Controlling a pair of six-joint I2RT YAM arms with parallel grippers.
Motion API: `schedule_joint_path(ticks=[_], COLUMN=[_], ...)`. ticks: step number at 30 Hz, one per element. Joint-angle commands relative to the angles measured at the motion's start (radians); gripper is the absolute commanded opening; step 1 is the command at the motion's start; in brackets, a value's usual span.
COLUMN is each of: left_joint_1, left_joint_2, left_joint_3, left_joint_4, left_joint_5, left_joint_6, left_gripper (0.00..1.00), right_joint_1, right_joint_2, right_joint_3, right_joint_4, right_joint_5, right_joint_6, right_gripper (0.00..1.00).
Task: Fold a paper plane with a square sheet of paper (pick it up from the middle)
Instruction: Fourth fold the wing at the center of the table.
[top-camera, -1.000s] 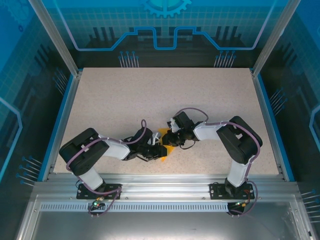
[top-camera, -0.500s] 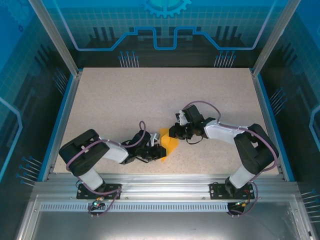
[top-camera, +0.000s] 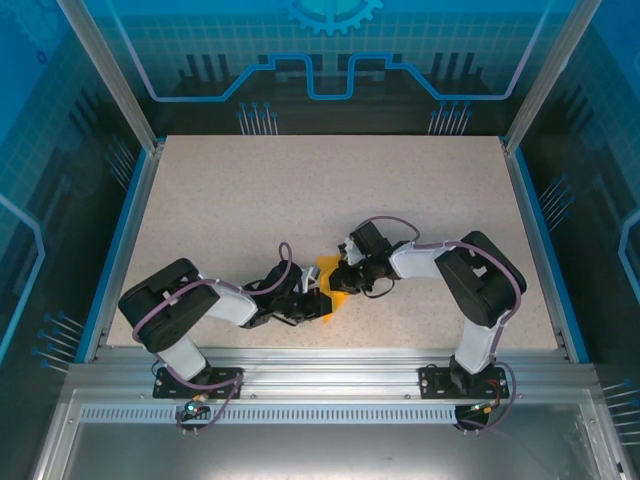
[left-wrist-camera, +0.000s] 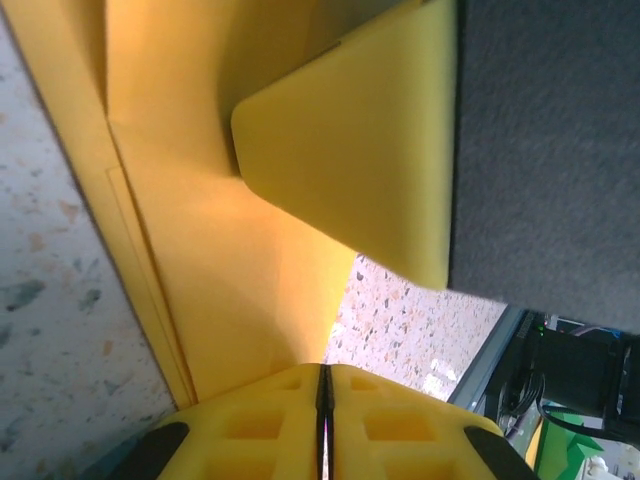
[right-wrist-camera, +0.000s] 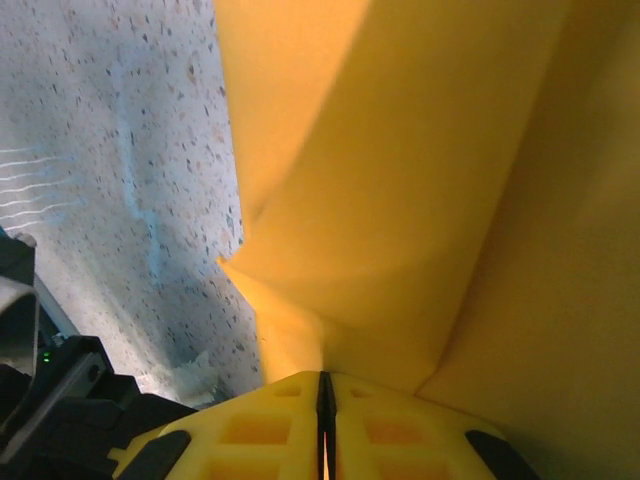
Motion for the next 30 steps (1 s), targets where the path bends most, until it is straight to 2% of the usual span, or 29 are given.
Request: schedule_joint_path(ticks=[1, 8, 13, 17, 23, 26, 30], left_joint_1=[-0.047, -0.049, -0.049, -0.049, -0.028, 0.012, 0.032], left_joint_2=[0.067, 0.071, 0.069, -0.060, -0.304, -0.334, -0.261], left_joint_3=[-0.044, -0.062, -0.042, -0.060, 0.042, 0.078, 0.153], left_joint_4=[-0.216, -0.232, -0.235, -0.237, -0.430, -0.415, -0.418], left_joint_5=[-0.032, -0.042, -0.036, -0.068, -0.145, -0.152, -0.135], left_joint_6=[0.000, 0.003, 0.006, -0.003, 0.071, 0.078, 0.090], left_gripper=[0.12, 0.11, 0.11, 0.11, 0.13, 0.15, 0.16], right_joint_1=[-0.054, -0.131, -0.137, -0.125, -0.086, -0.064, -0.039], right_joint_2=[0.059, 0.101, 0.129, 0.124, 0.058, 0.013, -0.030], right_joint_3=[0.051, 0.142, 0.185, 0.155, 0.064, 0.026, -0.034], right_joint_4=[-0.006, -0.081, -0.106, -0.090, -0.030, -0.017, 0.004], right_joint_5=[0.048, 0.059, 0.027, 0.020, 0.020, 0.038, 0.046], right_joint_6=[-0.028, -0.082, -0.095, -0.083, -0.038, -0.016, 0.013], right_gripper=[0.11, 0.12, 0.12, 0.12, 0.12, 0.13, 0.13])
